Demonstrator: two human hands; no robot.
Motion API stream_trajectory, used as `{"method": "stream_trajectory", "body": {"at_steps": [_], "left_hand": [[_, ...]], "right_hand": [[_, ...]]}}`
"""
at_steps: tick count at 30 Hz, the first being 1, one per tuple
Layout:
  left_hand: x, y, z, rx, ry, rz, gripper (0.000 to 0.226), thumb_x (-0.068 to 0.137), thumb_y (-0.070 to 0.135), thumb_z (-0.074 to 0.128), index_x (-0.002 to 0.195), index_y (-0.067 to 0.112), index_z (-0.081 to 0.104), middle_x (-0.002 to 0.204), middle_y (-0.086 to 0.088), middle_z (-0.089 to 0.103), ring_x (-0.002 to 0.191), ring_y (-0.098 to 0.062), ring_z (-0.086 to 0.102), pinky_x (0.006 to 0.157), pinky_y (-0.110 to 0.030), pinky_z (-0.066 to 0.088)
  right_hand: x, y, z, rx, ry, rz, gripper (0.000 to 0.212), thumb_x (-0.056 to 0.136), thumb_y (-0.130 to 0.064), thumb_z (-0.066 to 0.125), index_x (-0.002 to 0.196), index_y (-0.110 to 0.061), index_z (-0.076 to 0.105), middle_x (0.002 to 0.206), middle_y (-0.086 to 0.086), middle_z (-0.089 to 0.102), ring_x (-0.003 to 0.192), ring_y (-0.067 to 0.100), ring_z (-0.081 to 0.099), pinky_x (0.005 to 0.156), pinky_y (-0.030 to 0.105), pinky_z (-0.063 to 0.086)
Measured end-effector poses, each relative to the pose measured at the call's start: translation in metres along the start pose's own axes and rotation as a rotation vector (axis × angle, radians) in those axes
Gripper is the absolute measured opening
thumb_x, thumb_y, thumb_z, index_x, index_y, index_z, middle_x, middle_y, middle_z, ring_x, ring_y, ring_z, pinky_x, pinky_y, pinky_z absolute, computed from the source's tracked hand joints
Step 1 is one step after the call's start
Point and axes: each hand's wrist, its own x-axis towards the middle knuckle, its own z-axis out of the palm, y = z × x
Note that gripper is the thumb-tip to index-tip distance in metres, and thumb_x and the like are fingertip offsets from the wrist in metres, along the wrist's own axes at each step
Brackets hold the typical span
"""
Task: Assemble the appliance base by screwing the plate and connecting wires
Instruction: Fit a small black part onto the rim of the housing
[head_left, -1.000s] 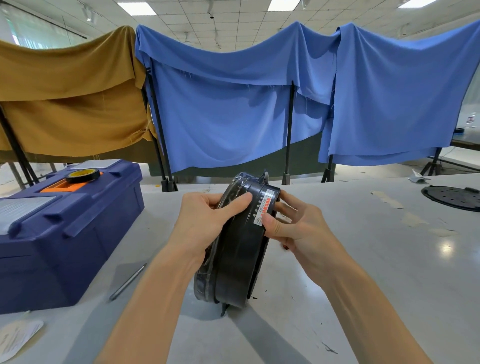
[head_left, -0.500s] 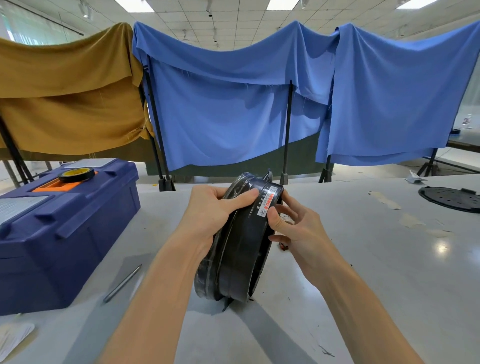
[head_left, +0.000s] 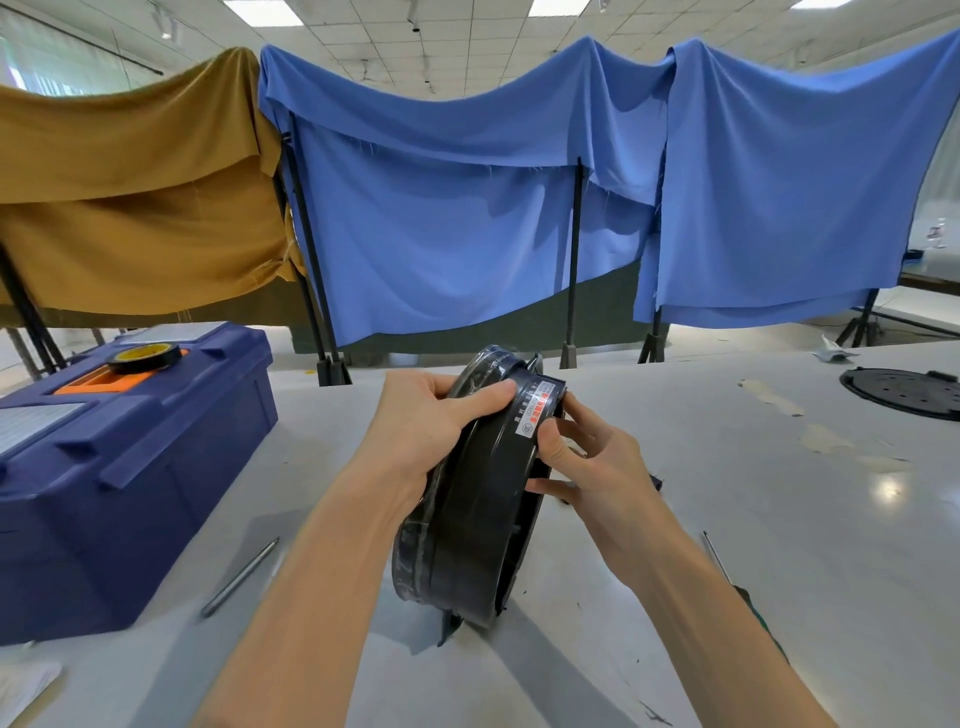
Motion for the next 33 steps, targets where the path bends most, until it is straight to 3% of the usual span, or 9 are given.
{"method": "stream_trajectory", "body": {"at_steps": [3, 6, 14, 22, 25, 27, 29, 30, 33], "left_hand": [[0.001, 0.002, 0.004, 0.025, 0.005, 0.005, 0.028, 0.079, 0.036, 0.077, 0.097, 0.015, 0.076, 0.079, 0.0, 0.076, 0.076, -0.019, 0.074, 0.073, -0.037, 0.061], [0.0, 0.003, 0.007, 0.056, -0.002, -0.003, 0.029, 0.079, 0.041, 0.075, 0.096, 0.018, 0.075, 0.075, 0.005, 0.076, 0.072, -0.014, 0.073, 0.061, -0.025, 0.058], [0.0, 0.006, 0.012, 0.125, 0.011, 0.016, 0.033, 0.072, 0.045, 0.081, 0.091, 0.019, 0.076, 0.072, 0.005, 0.075, 0.067, -0.012, 0.073, 0.061, -0.027, 0.058], [0.008, 0.007, 0.011, 0.043, -0.009, -0.036, 0.027, 0.073, 0.033, 0.083, 0.09, 0.013, 0.076, 0.074, -0.003, 0.076, 0.068, -0.019, 0.074, 0.062, -0.032, 0.06], [0.008, 0.007, 0.008, -0.038, -0.023, -0.051, 0.021, 0.071, 0.027, 0.085, 0.083, 0.011, 0.078, 0.072, -0.008, 0.075, 0.061, -0.02, 0.073, 0.051, -0.025, 0.055], [0.007, 0.006, 0.005, -0.065, -0.02, -0.056, 0.018, 0.071, 0.025, 0.085, 0.078, 0.01, 0.078, 0.071, -0.009, 0.075, 0.059, -0.02, 0.072, 0.048, -0.023, 0.053], [0.008, 0.006, 0.004, -0.055, -0.024, -0.059, 0.019, 0.071, 0.026, 0.085, 0.08, 0.011, 0.077, 0.071, -0.008, 0.075, 0.06, -0.02, 0.073, 0.048, -0.023, 0.053], [0.008, 0.007, 0.004, -0.047, -0.026, -0.06, 0.021, 0.071, 0.028, 0.085, 0.082, 0.011, 0.077, 0.072, -0.007, 0.075, 0.061, -0.02, 0.073, 0.05, -0.024, 0.054], [0.008, 0.007, 0.004, -0.048, -0.033, -0.074, 0.026, 0.071, 0.029, 0.085, 0.086, 0.011, 0.076, 0.072, -0.006, 0.075, 0.062, -0.019, 0.073, 0.05, -0.025, 0.055]], "right_hand": [[0.0, 0.001, -0.005, -0.03, 0.023, -0.016, 0.041, 0.051, -0.057, 0.076, 0.09, -0.046, 0.068, 0.092, -0.016, 0.073, 0.089, 0.008, 0.071, 0.07, 0.03, 0.061], [-0.001, 0.001, -0.01, -0.043, 0.042, -0.03, 0.05, 0.051, -0.057, 0.075, 0.097, -0.042, 0.064, 0.092, -0.018, 0.073, 0.087, 0.007, 0.071, 0.064, 0.023, 0.057], [-0.002, 0.0, -0.011, -0.048, 0.036, -0.005, 0.051, 0.053, -0.057, 0.074, 0.101, -0.043, 0.062, 0.096, -0.017, 0.073, 0.093, 0.009, 0.07, 0.072, 0.032, 0.061], [-0.001, -0.008, -0.008, -0.157, 0.198, -0.04, 0.05, 0.038, -0.067, 0.073, 0.083, -0.045, 0.068, 0.081, -0.02, 0.072, 0.069, -0.002, 0.067, 0.05, 0.011, 0.047], [-0.002, -0.008, -0.01, -0.172, 0.172, -0.011, 0.044, 0.049, -0.067, 0.07, 0.087, -0.044, 0.072, 0.088, -0.014, 0.075, 0.079, 0.003, 0.069, 0.059, 0.02, 0.053], [-0.001, -0.008, -0.015, -0.168, 0.166, 0.035, 0.043, 0.062, -0.062, 0.066, 0.099, -0.04, 0.071, 0.089, -0.01, 0.076, 0.087, 0.01, 0.071, 0.072, 0.041, 0.056], [0.0, -0.007, -0.021, -0.19, 0.183, 0.071, 0.027, 0.077, -0.05, 0.065, 0.102, -0.04, 0.069, 0.088, -0.01, 0.076, 0.086, 0.012, 0.072, 0.08, 0.053, 0.055], [0.001, -0.006, -0.024, -0.199, 0.185, 0.075, 0.016, 0.084, -0.041, 0.066, 0.1, -0.041, 0.069, 0.088, -0.009, 0.077, 0.085, 0.012, 0.072, 0.081, 0.054, 0.055], [0.002, -0.004, -0.034, -0.255, 0.187, 0.075, 0.017, 0.093, -0.024, 0.065, 0.101, -0.037, 0.071, 0.092, -0.006, 0.077, 0.085, 0.011, 0.072, 0.078, 0.045, 0.058]]}}
